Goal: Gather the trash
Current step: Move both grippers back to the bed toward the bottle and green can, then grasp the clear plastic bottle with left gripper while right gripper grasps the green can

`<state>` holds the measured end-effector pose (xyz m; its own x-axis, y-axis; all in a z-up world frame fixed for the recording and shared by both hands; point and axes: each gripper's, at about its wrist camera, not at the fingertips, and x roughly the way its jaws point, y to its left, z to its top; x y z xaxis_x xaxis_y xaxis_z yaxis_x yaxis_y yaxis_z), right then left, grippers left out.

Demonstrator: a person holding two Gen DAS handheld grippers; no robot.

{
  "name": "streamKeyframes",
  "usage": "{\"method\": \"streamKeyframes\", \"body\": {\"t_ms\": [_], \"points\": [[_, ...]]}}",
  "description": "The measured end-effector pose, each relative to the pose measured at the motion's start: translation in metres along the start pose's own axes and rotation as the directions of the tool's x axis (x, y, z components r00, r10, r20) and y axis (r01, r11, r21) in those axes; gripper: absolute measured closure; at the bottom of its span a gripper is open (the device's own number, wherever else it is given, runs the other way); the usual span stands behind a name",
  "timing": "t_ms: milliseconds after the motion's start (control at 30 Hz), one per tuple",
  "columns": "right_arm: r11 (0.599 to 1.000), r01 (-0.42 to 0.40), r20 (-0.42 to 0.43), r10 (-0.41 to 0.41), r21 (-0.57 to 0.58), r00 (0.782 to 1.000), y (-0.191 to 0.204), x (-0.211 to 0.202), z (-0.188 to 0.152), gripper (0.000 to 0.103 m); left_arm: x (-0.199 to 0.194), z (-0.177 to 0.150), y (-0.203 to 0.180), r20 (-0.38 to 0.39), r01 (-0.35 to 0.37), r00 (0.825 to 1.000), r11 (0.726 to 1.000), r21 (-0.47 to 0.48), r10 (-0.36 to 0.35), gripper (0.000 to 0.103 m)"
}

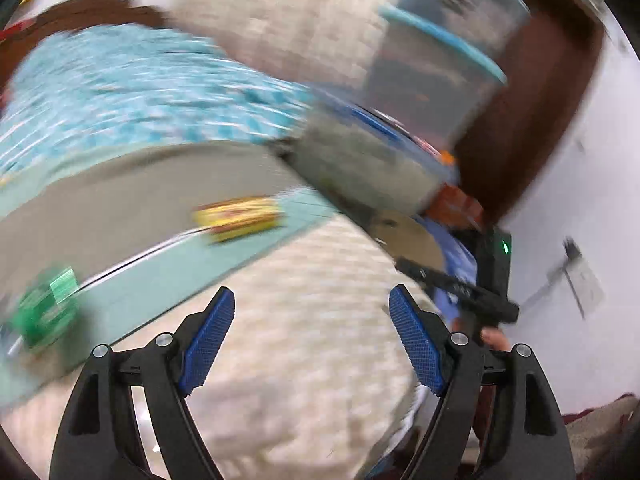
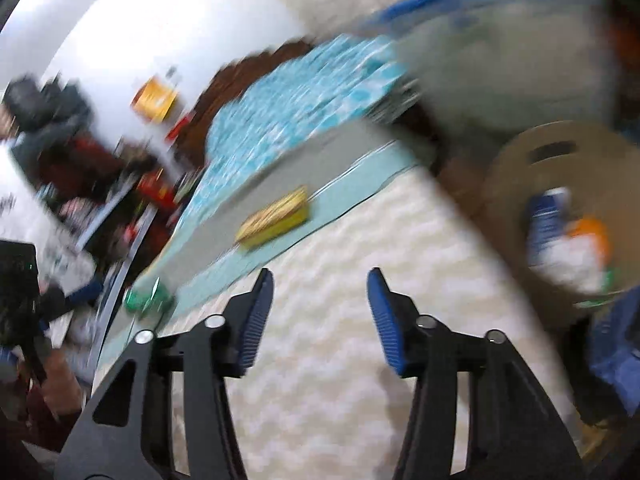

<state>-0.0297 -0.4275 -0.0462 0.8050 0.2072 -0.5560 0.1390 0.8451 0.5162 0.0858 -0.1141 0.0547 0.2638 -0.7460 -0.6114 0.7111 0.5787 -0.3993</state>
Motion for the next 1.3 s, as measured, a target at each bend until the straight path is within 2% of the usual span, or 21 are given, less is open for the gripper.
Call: {"method": "streamKeyframes", "body": {"t_ms": [67,167,233,300,400,467,500,567,600,667,767,833,900,1033,1067,1133,1167,1200,1300], "points": [[0.997,-0.042,-0.078,0.037,-0.071,0.996,0.037,0.029,-0.012,0.055,-0.038,-0.020,0.036,0.047,-0.038,0.998,0.994,-0.106,0.043,0.028],[0.984,-0.087,-0.171,0.060,-0.153,0.983,0.082,0.065,-0.031,0.055,-0.074,-0.052,0.072,0.080,-0.080,0.992,0.973,-0.218,0.100,0.028],[0.977,-0.095,-0.212,0.054,-0.190,0.976,0.106,0.083,-0.042,0.055,-0.084,-0.073,0.089,0.078,-0.083,0.991,0.957,-0.279,0.109,0.028],[0.974,-0.108,-0.249,0.056,-0.197,0.967,0.122,0.098,-0.052,0.055,-0.085,-0.092,0.102,0.064,-0.062,0.994,0.941,-0.332,0.088,0.028],[0.968,-0.169,-0.327,0.101,-0.185,0.940,0.149,0.115,-0.072,0.055,-0.079,-0.111,0.114,0.029,-0.070,0.996,0.929,-0.363,0.086,0.028],[0.948,-0.212,-0.377,0.111,-0.237,0.919,0.183,0.127,-0.090,0.055,-0.079,-0.117,0.122,0.025,-0.086,0.994,0.926,-0.369,0.102,0.027],[0.936,-0.234,-0.398,0.116,-0.262,0.910,0.197,0.131,-0.097,0.055,-0.080,-0.120,0.125,0.028,-0.097,0.993,0.924,-0.371,0.116,0.027],[0.904,-0.304,-0.458,0.143,-0.302,0.877,0.229,0.140,-0.115,0.055,-0.085,-0.121,0.131,0.039,-0.134,0.986,0.917,-0.376,0.160,0.025],[0.893,-0.310,-0.464,0.134,-0.326,0.876,0.239,0.141,-0.120,0.055,-0.087,-0.122,0.134,0.042,-0.147,0.984,0.914,-0.379,0.175,0.024],[0.882,-0.290,-0.435,0.111,-0.371,0.893,0.251,0.141,-0.122,0.055,-0.093,-0.125,0.138,0.054,-0.169,0.977,0.910,-0.377,0.204,0.023],[0.911,-0.263,-0.429,0.109,-0.318,0.897,0.243,0.147,-0.112,0.055,-0.099,-0.132,0.142,0.068,-0.185,0.972,0.909,-0.374,0.226,0.016],[0.923,-0.236,-0.430,0.088,-0.305,0.898,0.237,0.152,-0.108,0.055,-0.100,-0.136,0.143,0.066,-0.183,0.973,0.911,-0.370,0.222,0.016],[0.928,-0.218,-0.429,0.072,-0.303,0.900,0.230,0.151,-0.101,0.055,-0.100,-0.140,0.142,0.063,-0.185,0.973,0.914,-0.361,0.222,0.014],[0.927,-0.184,-0.397,0.042,-0.327,0.917,0.236,0.154,-0.082,0.055,-0.094,-0.143,0.135,0.047,-0.250,0.960,0.916,-0.314,0.278,0.010],[0.928,-0.181,-0.390,0.042,-0.326,0.920,0.238,0.155,-0.075,0.051,-0.092,-0.143,0.132,0.042,-0.259,0.958,0.919,-0.297,0.284,0.009],[0.935,-0.190,-0.381,0.065,-0.299,0.922,0.244,0.156,-0.061,0.037,-0.090,-0.142,0.122,0.040,-0.275,0.955,0.928,-0.251,0.294,0.009],[0.941,-0.204,-0.383,0.090,-0.269,0.919,0.246,0.162,-0.053,0.026,-0.088,-0.142,0.117,0.042,-0.281,0.954,0.932,-0.230,0.298,0.009],[0.947,-0.216,-0.387,0.112,-0.237,0.915,0.250,0.167,-0.048,0.023,-0.086,-0.142,0.110,0.042,-0.290,0.952,0.937,-0.196,0.303,0.009],[0.968,-0.243,-0.424,0.192,-0.069,0.885,0.243,0.198,-0.029,0.023,-0.075,-0.144,0.096,0.031,-0.333,0.941,0.936,-0.112,0.338,0.009]]}}
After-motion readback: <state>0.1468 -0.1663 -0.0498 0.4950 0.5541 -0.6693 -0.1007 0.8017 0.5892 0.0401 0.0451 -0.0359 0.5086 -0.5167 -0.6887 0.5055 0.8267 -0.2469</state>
